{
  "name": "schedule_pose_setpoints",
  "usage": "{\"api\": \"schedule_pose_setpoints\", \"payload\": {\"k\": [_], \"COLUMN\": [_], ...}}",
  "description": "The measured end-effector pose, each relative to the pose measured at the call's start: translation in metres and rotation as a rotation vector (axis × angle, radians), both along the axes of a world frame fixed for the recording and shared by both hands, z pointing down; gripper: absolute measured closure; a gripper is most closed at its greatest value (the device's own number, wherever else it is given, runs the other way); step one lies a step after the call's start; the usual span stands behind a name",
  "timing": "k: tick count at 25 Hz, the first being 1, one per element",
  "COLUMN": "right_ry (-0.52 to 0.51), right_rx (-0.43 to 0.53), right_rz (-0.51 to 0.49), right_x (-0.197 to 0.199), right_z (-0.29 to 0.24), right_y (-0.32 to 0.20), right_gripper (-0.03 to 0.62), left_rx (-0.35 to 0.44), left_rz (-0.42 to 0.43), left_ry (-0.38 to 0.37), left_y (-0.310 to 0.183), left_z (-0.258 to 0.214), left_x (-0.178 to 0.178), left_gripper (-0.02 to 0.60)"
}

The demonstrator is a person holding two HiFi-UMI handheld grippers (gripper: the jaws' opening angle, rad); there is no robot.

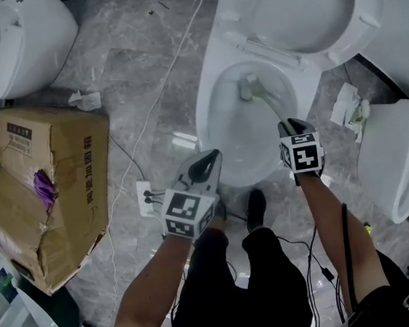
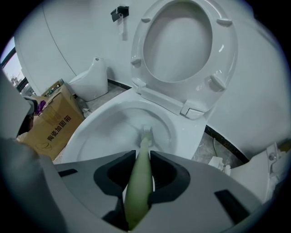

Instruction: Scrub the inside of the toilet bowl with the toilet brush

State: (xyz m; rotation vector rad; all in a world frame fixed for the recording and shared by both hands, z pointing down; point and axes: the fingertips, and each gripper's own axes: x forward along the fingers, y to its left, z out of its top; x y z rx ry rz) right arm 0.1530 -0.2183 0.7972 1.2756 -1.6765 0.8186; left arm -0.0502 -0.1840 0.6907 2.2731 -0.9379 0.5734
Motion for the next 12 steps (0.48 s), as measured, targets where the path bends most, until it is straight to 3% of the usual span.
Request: {"api": "schedule_pose_setpoints", "payload": {"k": [12], "right_ry": [-0.015], "right_rx": [-0.033], "right_rz": [0.009], "right_x": [0.006], "right_z": [-0.002], "right_y": [0.040], "right_gripper": [0.488], "left_rx": [0.009], "left_rz": [0.023], "left_ry": [-0.002], "left_y": [0.015], "left_z": [-0.005], "left_x": [0.015], "left_gripper": [0.574]}}
